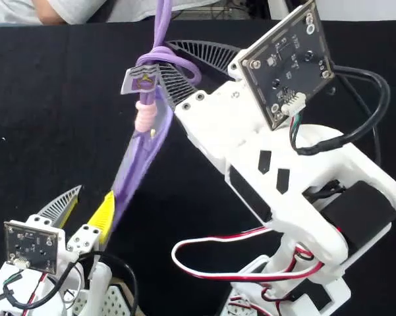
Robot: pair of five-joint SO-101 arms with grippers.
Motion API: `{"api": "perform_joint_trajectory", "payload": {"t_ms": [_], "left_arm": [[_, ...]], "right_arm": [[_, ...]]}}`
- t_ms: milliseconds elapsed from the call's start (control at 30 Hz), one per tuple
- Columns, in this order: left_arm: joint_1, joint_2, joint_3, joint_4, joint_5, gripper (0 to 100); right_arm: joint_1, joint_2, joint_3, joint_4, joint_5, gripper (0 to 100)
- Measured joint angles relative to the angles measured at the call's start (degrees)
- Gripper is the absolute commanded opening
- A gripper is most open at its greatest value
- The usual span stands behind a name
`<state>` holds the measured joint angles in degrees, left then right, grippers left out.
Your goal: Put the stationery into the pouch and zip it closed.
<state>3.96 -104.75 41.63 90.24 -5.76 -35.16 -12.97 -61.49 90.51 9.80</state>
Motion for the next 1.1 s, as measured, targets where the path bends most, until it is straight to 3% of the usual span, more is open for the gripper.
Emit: {"api": "perform_joint_trajectory", "payload": {"t_ms": [267, 367, 567, 633, 967, 1100], "left_arm": [[0.3, 0.0, -8.3, 0.1, 0.0, 18], [7.4, -0.1, -9.4, 0.3, 0.1, 18], [29.5, -0.1, -8.0, 0.3, 1.8, 18], [32.8, -0.1, -7.7, 0.3, 1.8, 18], [34.5, -0.2, -7.4, 1.8, 2.2, 19], [34.5, -0.2, -7.4, 1.9, 2.2, 19]], "right_arm": [[0.0, 0.0, 0.7, 0.0, 0.0, 1.1], [0.0, 0.0, 1.7, 0.0, 0.0, 1.1], [-3.8, 0.0, 1.8, -0.1, 0.0, 1.1], [-5.2, 0.0, 1.8, -0.5, 0.0, 1.1], [-6.2, 1.5, 1.8, -6.4, 1.7, 1.1], [-1.7, 1.5, 1.8, -6.7, 2.5, 1.1]]}}
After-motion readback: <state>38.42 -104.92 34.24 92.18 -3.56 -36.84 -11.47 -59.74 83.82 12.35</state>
